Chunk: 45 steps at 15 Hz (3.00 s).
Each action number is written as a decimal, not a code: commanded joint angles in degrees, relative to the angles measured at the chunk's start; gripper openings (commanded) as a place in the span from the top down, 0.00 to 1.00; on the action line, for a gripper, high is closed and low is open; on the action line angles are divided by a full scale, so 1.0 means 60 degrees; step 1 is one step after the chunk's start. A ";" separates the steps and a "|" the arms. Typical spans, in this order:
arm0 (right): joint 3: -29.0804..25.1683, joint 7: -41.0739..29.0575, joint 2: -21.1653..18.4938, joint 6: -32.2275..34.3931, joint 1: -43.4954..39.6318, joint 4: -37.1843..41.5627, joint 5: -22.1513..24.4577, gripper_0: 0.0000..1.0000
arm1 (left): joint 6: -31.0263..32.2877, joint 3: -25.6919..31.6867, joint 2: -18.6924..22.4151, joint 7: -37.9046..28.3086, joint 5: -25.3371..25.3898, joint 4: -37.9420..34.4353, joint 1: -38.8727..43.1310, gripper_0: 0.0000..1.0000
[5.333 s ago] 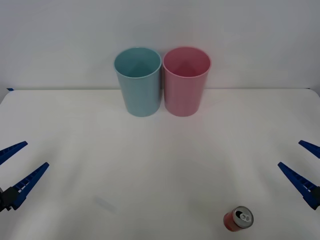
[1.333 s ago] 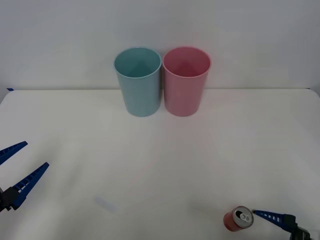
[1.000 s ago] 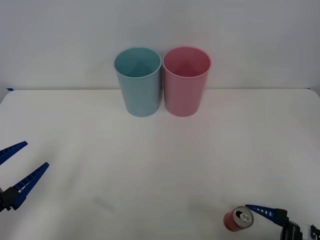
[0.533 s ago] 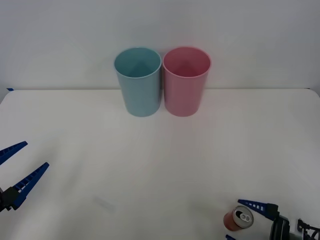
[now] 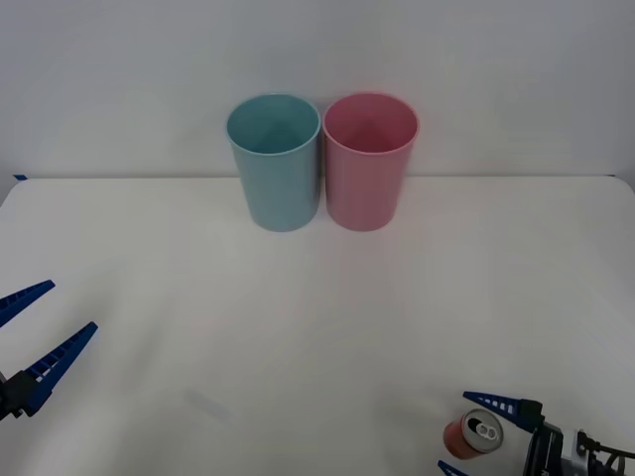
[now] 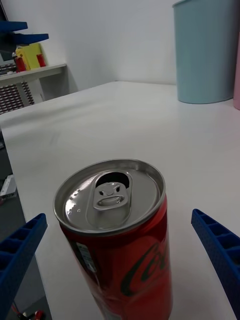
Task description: Grasp the object on the table and drop it into the matching bin: aluminum can to the light blue bin, PET bottle to the pink bin.
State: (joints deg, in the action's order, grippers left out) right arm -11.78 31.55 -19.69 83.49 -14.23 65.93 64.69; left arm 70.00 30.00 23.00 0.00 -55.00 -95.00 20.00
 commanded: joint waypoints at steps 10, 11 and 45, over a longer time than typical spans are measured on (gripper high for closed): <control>0.0015 0.0118 0.0000 0.0000 -0.0031 -0.0003 -0.0001 1.00 | 0.0000 0.0000 0.0000 0.0000 0.0000 0.0000 0.0000 0.00; 0.0015 0.0103 0.0000 -0.0014 -0.0031 -0.0003 -0.0001 1.00 | 0.0000 0.0000 0.0000 0.0000 0.0000 0.0000 0.0000 0.00; 0.0454 -0.5053 -0.0191 -0.3735 -0.0251 0.6721 -0.1275 1.00 | 0.0000 0.0000 0.0000 0.0000 0.0000 0.0000 0.0000 0.00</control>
State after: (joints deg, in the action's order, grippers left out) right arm -9.25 1.48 -20.78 62.00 -15.88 105.20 57.12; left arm 70.00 30.00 23.00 0.00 -55.00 -95.00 20.00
